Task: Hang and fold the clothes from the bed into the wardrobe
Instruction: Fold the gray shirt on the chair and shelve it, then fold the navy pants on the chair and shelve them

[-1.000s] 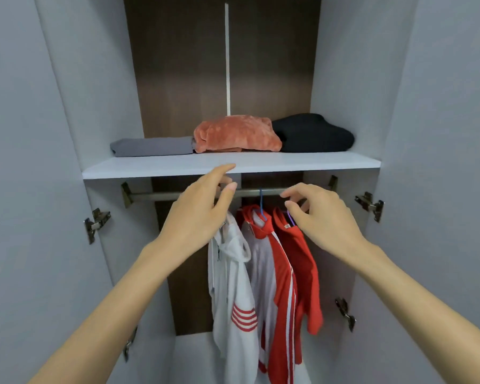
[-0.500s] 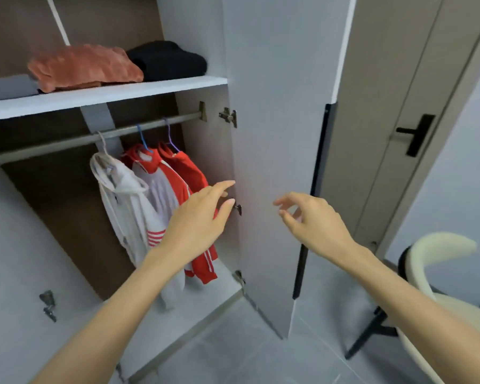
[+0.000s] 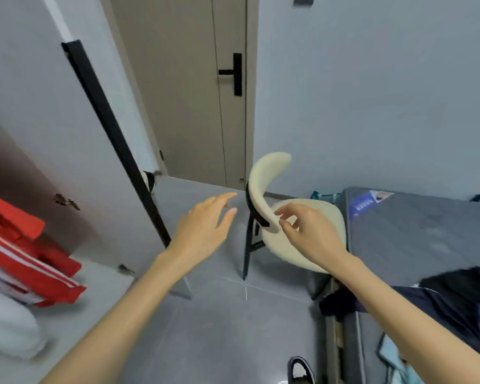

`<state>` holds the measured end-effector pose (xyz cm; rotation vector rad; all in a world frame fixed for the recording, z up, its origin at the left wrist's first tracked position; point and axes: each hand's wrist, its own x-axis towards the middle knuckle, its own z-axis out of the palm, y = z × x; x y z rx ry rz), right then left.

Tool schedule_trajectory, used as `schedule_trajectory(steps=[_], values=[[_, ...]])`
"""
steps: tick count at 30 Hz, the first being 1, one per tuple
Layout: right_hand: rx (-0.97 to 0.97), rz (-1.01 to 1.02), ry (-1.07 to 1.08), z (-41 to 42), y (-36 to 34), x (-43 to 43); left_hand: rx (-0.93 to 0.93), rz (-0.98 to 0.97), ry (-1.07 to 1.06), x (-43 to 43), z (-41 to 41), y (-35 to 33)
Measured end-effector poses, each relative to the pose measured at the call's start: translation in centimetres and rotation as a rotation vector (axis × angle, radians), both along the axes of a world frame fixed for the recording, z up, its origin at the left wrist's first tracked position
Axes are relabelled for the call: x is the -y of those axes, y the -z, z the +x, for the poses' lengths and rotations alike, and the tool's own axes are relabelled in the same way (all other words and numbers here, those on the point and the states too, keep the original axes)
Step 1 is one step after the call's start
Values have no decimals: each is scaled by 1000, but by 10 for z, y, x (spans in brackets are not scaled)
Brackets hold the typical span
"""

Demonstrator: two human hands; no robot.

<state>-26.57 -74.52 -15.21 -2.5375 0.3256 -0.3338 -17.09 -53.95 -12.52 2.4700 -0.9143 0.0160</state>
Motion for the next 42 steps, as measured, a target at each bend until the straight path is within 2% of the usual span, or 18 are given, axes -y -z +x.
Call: schedule_trajectory(steps=[10, 17, 25, 36, 42], values=[[-185, -3, 228, -45, 82, 193, -160, -14, 188, 229, 4, 82], [-302, 71, 300, -56, 131, 290, -285, 40, 264, 341, -5, 135], [-431, 129, 373, -97, 213, 341, -339, 120, 383, 415, -35, 225], [-636, 13, 480, -183, 400, 398, -406, 96, 557, 491, -100, 425], [-740, -44, 522, -235, 465, 423, -461, 88, 612, 509, -146, 504]])
